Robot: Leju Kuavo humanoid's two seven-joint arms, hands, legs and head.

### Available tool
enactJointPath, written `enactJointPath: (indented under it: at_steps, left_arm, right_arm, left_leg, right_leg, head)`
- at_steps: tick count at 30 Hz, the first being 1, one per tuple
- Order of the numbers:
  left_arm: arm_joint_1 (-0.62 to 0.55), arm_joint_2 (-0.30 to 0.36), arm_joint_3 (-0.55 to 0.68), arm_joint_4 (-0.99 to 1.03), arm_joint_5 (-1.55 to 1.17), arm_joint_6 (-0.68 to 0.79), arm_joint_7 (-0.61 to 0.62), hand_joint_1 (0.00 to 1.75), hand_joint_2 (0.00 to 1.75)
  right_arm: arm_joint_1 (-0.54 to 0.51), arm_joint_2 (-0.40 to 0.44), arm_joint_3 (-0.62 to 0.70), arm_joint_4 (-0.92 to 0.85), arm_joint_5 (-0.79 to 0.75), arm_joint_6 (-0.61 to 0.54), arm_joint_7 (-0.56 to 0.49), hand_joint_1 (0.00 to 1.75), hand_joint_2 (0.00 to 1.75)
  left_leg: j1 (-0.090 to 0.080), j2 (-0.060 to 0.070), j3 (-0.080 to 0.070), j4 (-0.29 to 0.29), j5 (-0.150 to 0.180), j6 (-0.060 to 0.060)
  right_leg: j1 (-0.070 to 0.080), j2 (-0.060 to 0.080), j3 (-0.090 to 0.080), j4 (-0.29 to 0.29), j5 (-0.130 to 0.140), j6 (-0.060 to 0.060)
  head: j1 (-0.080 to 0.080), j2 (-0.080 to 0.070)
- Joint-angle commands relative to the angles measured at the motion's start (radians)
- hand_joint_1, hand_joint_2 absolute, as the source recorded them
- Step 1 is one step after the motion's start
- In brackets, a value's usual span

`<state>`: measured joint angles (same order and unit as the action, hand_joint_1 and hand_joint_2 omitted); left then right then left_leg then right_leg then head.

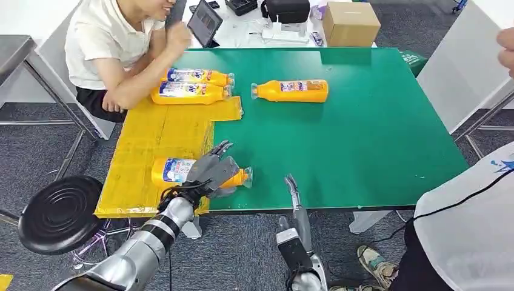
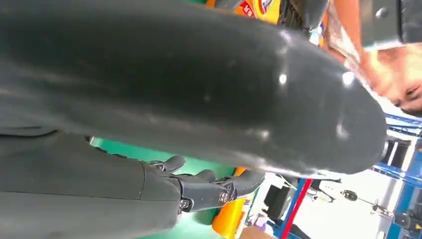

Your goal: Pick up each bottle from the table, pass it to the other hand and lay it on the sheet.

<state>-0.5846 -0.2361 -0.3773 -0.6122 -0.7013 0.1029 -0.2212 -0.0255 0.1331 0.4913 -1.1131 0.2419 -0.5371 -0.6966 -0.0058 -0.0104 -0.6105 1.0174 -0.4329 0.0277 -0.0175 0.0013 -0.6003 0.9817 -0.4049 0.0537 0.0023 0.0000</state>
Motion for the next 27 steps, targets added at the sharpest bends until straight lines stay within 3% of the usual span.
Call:
enactJointPath:
  at_steps: [1, 5, 6, 9, 10, 11, 14, 18, 19, 21, 22, 23, 24, 25, 26, 27]
  left_arm:
    - [0.154, 0.083, -0.087, -0.313, 0.208, 0.018, -0.052, 0.0, 1.75]
    - [0.272, 0.131, -0.125, -0.509, 0.343, -0.017, -0.069, 0.0, 1.75]
    - [0.294, 0.132, -0.119, -0.539, 0.379, -0.021, -0.082, 0.0, 1.75]
    - [0.425, 0.168, -0.106, -0.711, 0.478, -0.008, -0.131, 0.0, 1.75]
    - [0.455, 0.167, -0.098, -0.754, 0.519, -0.005, -0.142, 0.0, 1.75]
    - [0.455, 0.167, -0.098, -0.754, 0.519, -0.005, -0.142, 0.0, 1.75]
    - [0.476, 0.143, -0.08, -0.806, 0.729, -0.106, -0.119, 0.0, 1.75]
    - [0.48, 0.144, -0.085, -0.812, 0.744, -0.108, -0.117, 0.0, 1.75]
    - [0.482, 0.146, -0.086, -0.815, 0.753, -0.109, -0.119, 0.0, 1.75]
    - [0.505, 0.147, -0.083, -0.84, 0.778, -0.094, -0.136, 0.0, 1.75]
    - [0.524, 0.151, -0.079, -0.858, 0.778, -0.08, -0.137, 0.0, 0.0]
    - [0.56, 0.146, -0.069, -0.891, 0.782, -0.061, -0.143, 0.0, 1.75]
    - [0.597, 0.143, -0.056, -0.925, 0.791, -0.046, -0.14, 0.0, 1.75]
    - [0.654, 0.128, -0.034, -0.972, 0.811, -0.011, -0.134, 0.0, 1.75]
    - [0.678, 0.126, -0.035, -0.992, 0.822, 0.006, -0.126, 0.0, 1.75]
    - [0.693, 0.132, -0.049, -1.008, 0.831, 0.02, -0.129, 0.0, 1.75]
  right_arm:
    - [0.003, -0.036, 0.019, -0.018, -0.02, -0.061, -0.002, 0.0, 0.0]
    - [0.039, -0.071, 0.057, -0.132, -0.042, -0.089, -0.002, 0.0, 0.0]
    - [0.046, -0.076, 0.064, -0.172, -0.053, -0.092, -0.002, 0.0, 1.75]
    - [0.107, -0.079, 0.024, -0.403, -0.155, -0.055, -0.002, 0.0, 1.75]
    - [0.123, -0.079, 0.007, -0.487, -0.127, -0.093, -0.002, 0.0, 1.75]
    - [0.123, -0.079, 0.007, -0.487, -0.127, -0.093, -0.002, 0.0, 1.75]
    - [0.118, -0.072, -0.024, -0.538, -0.126, -0.119, -0.002, 0.0, 1.75]
    - [0.116, -0.068, -0.025, -0.529, -0.133, -0.107, -0.002, 0.0, 1.75]
    - [0.117, -0.066, -0.027, -0.525, -0.139, -0.098, -0.002, 0.0, 0.0]
    - [0.127, -0.038, -0.067, -0.479, -0.176, -0.034, -0.002, 0.0, 0.0]
    - [0.128, -0.031, -0.071, -0.441, -0.202, -0.024, -0.002, 0.0, 0.0]
    - [0.139, 0.013, -0.131, -0.362, -0.236, 0.052, -0.002, 0.0, 0.0]
    - [0.145, 0.038, -0.161, -0.333, -0.245, 0.067, 0.022, 0.0, 0.0]
    - [0.152, 0.064, -0.184, -0.31, -0.179, -0.005, 0.068, 0.0, 0.0]
    - [0.149, 0.073, -0.188, -0.299, -0.094, -0.094, 0.068, 0.0, 1.75]
    - [0.143, 0.077, -0.224, -0.303, 0.083, -0.161, -0.001, 0.0, 1.75]
  left_leg:
    - [0.001, 0.004, 0.004, -0.001, -0.002, -0.002]
    - [0.0, 0.004, 0.003, -0.001, -0.001, -0.001]
    - [0.0, 0.003, 0.001, -0.001, -0.001, -0.001]
    - [0.0, 0.007, 0.004, 0.0, -0.004, -0.002]
    - [0.001, 0.007, 0.006, 0.0, -0.006, -0.003]
    - [0.0, 0.005, 0.0, 0.0, -0.003, -0.001]
    - [0.001, 0.005, 0.002, 0.002, -0.005, -0.003]
    - [0.001, 0.003, -0.001, 0.001, -0.003, -0.002]
    - [0.002, 0.003, 0.002, 0.0, -0.004, -0.002]
    - [0.001, 0.002, -0.001, 0.0, -0.003, -0.002]
    - [0.001, 0.002, 0.001, -0.001, -0.003, -0.002]
    - [0.001, 0.002, 0.0, -0.001, -0.002, -0.002]
    - [0.001, 0.003, 0.002, -0.001, -0.003, -0.002]
    - [0.002, 0.004, 0.005, -0.003, -0.004, -0.003]
    - [0.001, 0.004, 0.002, -0.003, -0.003, -0.002]
    - [0.002, 0.005, 0.004, -0.003, -0.004, -0.003]
  right_leg:
    - [0.001, 0.003, 0.003, -0.001, -0.001, -0.002]
    - [0.0, 0.004, 0.001, -0.001, 0.0, -0.002]
    - [0.0, 0.003, 0.0, 0.0, 0.0, -0.001]
    - [0.0, 0.006, 0.001, 0.001, -0.002, -0.003]
    - [0.001, 0.006, 0.003, 0.001, -0.004, -0.004]
    - [0.0, 0.004, -0.003, 0.001, -0.002, -0.002]
    - [0.001, 0.003, 0.0, 0.003, -0.004, -0.004]
    - [0.001, 0.002, -0.002, 0.0, -0.002, -0.002]
    - [0.002, 0.002, 0.001, -0.001, -0.003, -0.003]
    - [0.001, 0.0, -0.002, 0.0, -0.002, -0.002]
    - [0.002, 0.0, 0.0, -0.001, -0.003, -0.003]
    - [0.001, 0.001, -0.001, -0.002, -0.001, -0.002]
    - [0.002, 0.002, 0.0, -0.002, -0.002, -0.003]
    - [0.002, 0.003, 0.003, -0.003, -0.002, -0.004]
    - [0.002, 0.003, 0.0, -0.003, -0.001, -0.003]
    - [0.002, 0.004, 0.003, -0.003, -0.002, -0.003]
  head:
    - [0.0, 0.0]
    - [0.0, 0.0]
    - [0.0, 0.0]
    - [0.0, 0.0]
    - [0.0, 0.0]
    - [0.0, 0.0]
    - [0.0, 0.0]
    - [0.0, 0.0]
    - [0.0, 0.0]
    - [0.0, 0.0]
    - [0.0, 0.0]
    - [0.0, 0.0]
    - [0.0, 0.0]
    - [0.0, 0.0]
    - [0.0, 0.0]
    - [0.0, 0.0]
